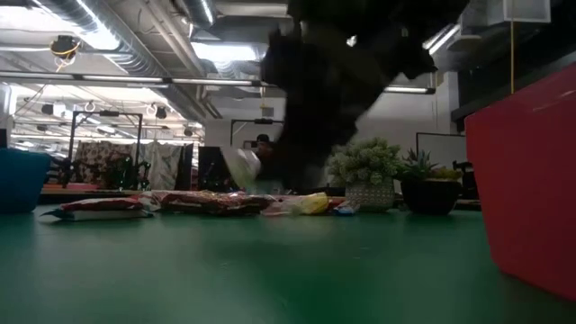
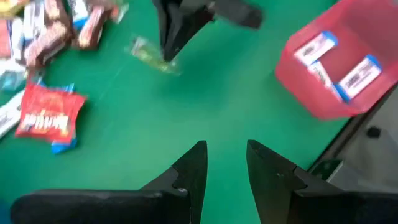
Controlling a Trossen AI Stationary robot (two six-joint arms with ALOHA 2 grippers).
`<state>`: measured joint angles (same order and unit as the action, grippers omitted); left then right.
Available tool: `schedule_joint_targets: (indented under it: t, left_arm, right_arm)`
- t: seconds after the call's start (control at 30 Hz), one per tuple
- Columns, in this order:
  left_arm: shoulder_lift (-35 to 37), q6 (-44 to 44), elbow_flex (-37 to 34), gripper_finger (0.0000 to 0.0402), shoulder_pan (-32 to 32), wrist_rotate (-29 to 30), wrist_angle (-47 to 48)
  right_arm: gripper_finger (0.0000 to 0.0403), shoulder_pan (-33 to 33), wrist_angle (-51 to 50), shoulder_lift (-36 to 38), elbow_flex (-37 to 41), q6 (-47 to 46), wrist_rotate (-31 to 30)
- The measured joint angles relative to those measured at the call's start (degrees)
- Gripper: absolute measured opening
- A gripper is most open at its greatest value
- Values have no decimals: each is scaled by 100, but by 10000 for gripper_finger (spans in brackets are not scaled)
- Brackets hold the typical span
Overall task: Sort candy
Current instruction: Put the transparent candy into the orange bin
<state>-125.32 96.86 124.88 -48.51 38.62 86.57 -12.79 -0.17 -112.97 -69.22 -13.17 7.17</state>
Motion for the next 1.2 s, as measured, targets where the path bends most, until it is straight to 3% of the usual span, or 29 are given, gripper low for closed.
schedule_joint_targets:
  t: [0.27, 0.73, 1.2]
  left_arm:
    - [478, -11, 2, 99, -5, -55, -21]
    - [838, -745, 2, 99, -7, 259, -413]
    - [838, -742, 2, 99, -57, 322, -652]
  right_arm:
    - [1, -568, 306, 11, -636, 35, -9]
    - [0, -1136, 2778, -286, -856, -33, -612]
    - [0, -1119, 2260, -1829, -2857, -46, -280]
